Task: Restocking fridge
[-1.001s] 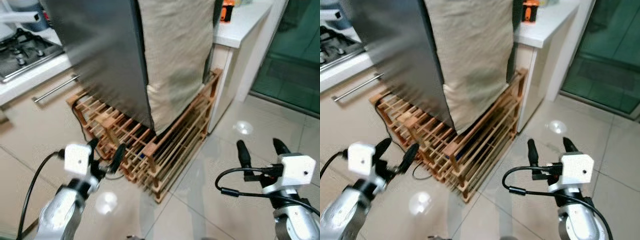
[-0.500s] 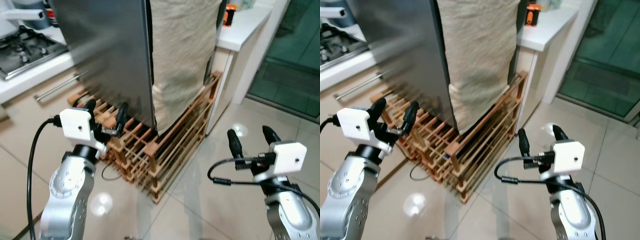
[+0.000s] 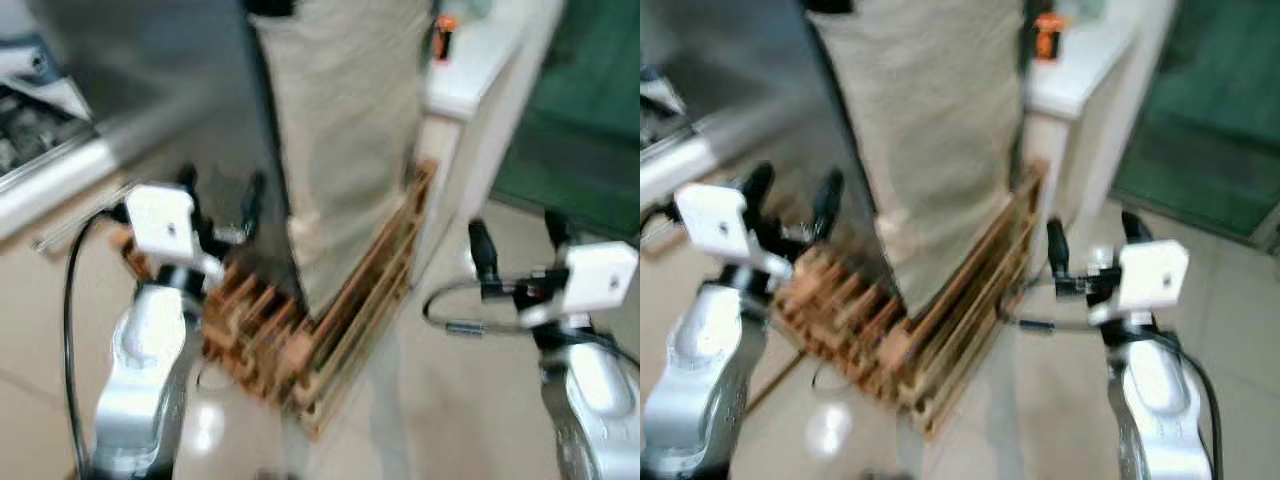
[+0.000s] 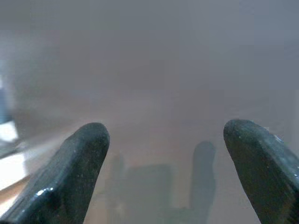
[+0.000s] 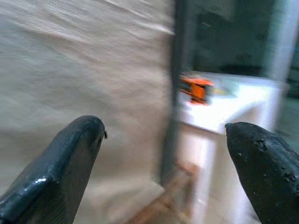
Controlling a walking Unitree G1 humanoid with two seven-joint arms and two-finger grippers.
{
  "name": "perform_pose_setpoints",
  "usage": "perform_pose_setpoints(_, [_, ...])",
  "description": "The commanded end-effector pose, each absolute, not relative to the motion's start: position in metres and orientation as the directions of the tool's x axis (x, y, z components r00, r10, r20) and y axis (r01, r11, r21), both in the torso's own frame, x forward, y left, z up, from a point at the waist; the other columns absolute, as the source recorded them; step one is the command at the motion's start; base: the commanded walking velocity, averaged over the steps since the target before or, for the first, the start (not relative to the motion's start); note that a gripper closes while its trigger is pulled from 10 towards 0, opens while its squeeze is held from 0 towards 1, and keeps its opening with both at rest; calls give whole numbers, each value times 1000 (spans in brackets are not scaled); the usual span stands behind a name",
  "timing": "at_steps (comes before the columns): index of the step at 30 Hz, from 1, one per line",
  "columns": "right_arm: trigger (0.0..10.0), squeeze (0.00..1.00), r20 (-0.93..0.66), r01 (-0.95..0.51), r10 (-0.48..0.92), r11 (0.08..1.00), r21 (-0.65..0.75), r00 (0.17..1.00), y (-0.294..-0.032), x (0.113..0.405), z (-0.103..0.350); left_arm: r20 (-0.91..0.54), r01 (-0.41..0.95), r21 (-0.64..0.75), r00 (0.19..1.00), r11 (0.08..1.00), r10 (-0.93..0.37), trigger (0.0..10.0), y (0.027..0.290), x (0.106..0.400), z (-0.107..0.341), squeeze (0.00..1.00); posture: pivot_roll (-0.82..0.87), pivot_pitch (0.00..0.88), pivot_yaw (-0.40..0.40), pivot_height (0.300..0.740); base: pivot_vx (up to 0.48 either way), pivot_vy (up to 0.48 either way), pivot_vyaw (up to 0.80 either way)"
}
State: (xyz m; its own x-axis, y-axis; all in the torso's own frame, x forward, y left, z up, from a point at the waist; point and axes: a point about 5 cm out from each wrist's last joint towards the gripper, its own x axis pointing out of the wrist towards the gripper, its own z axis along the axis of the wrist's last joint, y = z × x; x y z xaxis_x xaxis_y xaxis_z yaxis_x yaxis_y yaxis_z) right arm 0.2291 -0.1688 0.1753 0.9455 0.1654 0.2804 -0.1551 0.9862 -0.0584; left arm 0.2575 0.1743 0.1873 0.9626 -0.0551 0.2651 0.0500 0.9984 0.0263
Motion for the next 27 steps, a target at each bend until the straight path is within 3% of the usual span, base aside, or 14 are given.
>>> perform_pose_setpoints(1, [10000, 0, 255, -134, 149, 988, -77, 955, -175, 228, 173, 279, 81, 25, 957, 996, -85, 10000, 166, 258, 190, 0, -196, 41, 69, 740, 0, 0, 0])
perform_pose_setpoints(17, [10000, 0, 219, -153, 167, 985, -79, 962, -173, 233, 166, 223, 88, 20, 971, 996, -90, 10000, 171, 271, 181, 0, -198, 25, 72, 740, 0, 0, 0])
perform_pose_setpoints(27, [10000, 0, 197, -165, 177, 983, -77, 964, -170, 233, 159, 209, 60, 78, 975, 995, -75, 10000, 185, 261, 169, 0, -184, 16, 77, 740, 0, 0, -502])
